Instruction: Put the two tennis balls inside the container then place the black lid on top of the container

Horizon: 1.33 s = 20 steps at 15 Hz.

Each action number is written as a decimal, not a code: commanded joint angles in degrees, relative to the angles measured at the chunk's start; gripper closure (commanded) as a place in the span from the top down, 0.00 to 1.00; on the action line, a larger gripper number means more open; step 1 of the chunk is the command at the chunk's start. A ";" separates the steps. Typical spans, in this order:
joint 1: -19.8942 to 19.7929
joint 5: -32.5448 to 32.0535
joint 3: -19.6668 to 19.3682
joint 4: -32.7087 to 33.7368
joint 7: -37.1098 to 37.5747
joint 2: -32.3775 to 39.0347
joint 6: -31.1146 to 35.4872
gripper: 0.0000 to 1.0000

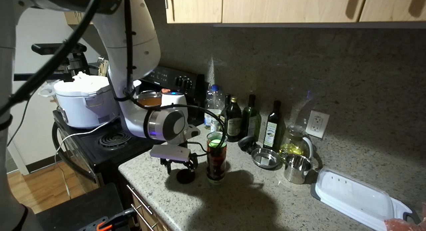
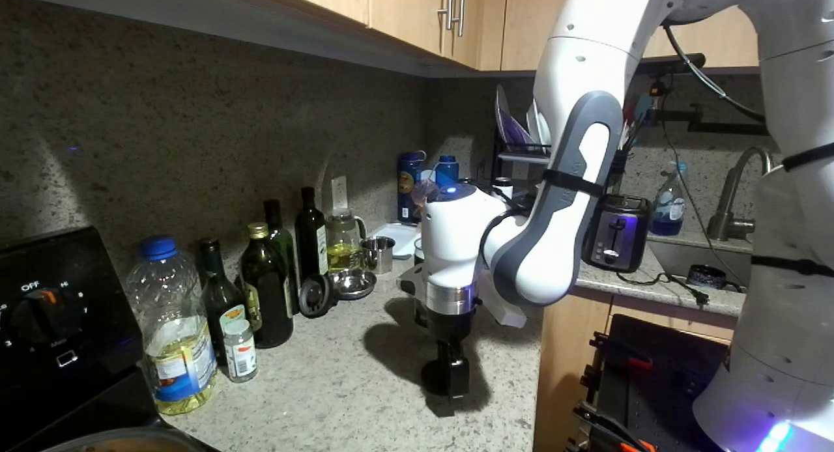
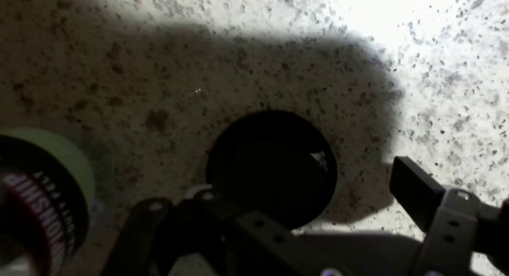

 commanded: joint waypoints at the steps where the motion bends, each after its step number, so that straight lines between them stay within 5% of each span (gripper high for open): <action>1: 2.52 -1.19 -3.00 -1.01 0.20 -0.53 2.80 1.00; 13: 2.72 -0.20 -4.73 -0.69 -1.46 3.31 7.88 1.00; 14: 2.80 -0.20 -4.83 -0.72 -1.39 3.20 7.86 0.97; 15: 2.96 -0.30 -4.99 -0.79 -1.28 2.97 7.80 0.75; 20: 2.70 -1.55 -4.46 -0.91 -0.21 1.99 7.34 0.46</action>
